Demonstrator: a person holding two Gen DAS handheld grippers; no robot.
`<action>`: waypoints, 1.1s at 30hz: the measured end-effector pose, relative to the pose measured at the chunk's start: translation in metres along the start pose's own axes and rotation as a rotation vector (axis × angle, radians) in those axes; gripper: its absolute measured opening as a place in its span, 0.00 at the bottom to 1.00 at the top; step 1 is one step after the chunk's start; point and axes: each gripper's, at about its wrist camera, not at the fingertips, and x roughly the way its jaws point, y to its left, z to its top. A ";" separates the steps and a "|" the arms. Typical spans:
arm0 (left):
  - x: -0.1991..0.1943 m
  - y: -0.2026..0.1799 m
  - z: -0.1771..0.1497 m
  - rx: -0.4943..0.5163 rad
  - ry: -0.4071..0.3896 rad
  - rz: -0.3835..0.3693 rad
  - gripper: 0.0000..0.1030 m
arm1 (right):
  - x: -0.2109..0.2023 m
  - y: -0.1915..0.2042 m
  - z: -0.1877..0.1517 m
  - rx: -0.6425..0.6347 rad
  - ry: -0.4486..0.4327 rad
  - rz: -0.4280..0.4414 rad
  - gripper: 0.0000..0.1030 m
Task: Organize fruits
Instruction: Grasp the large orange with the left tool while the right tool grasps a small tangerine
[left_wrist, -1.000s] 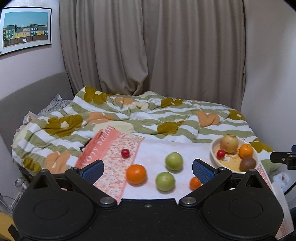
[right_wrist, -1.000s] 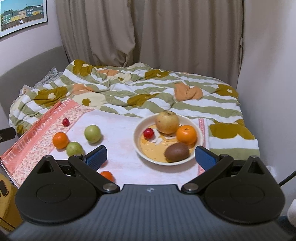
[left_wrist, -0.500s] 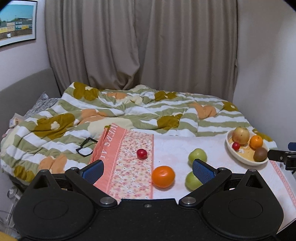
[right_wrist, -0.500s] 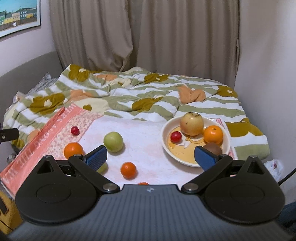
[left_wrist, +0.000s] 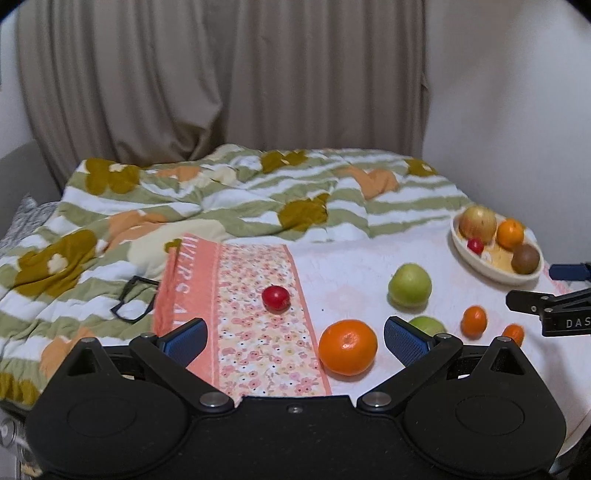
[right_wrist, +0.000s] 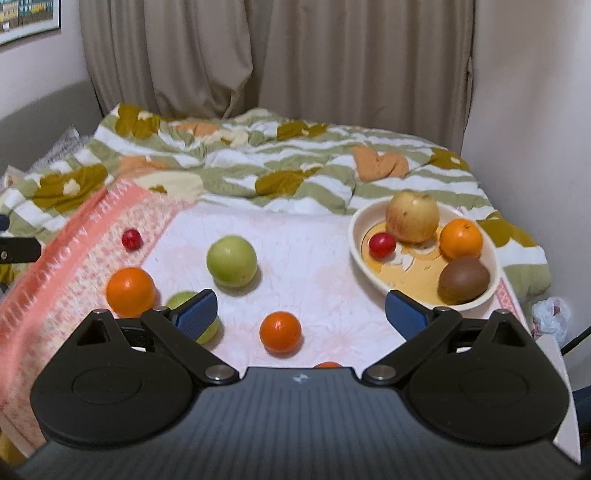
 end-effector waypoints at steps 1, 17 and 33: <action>0.007 0.000 -0.001 0.011 0.008 -0.005 1.00 | 0.006 0.001 -0.002 -0.008 0.013 -0.001 1.00; 0.101 -0.034 -0.017 0.116 0.156 -0.101 0.86 | 0.073 0.001 -0.015 -0.076 0.147 0.086 0.92; 0.119 -0.038 -0.018 0.090 0.210 -0.115 0.62 | 0.093 0.003 -0.014 -0.129 0.207 0.147 0.72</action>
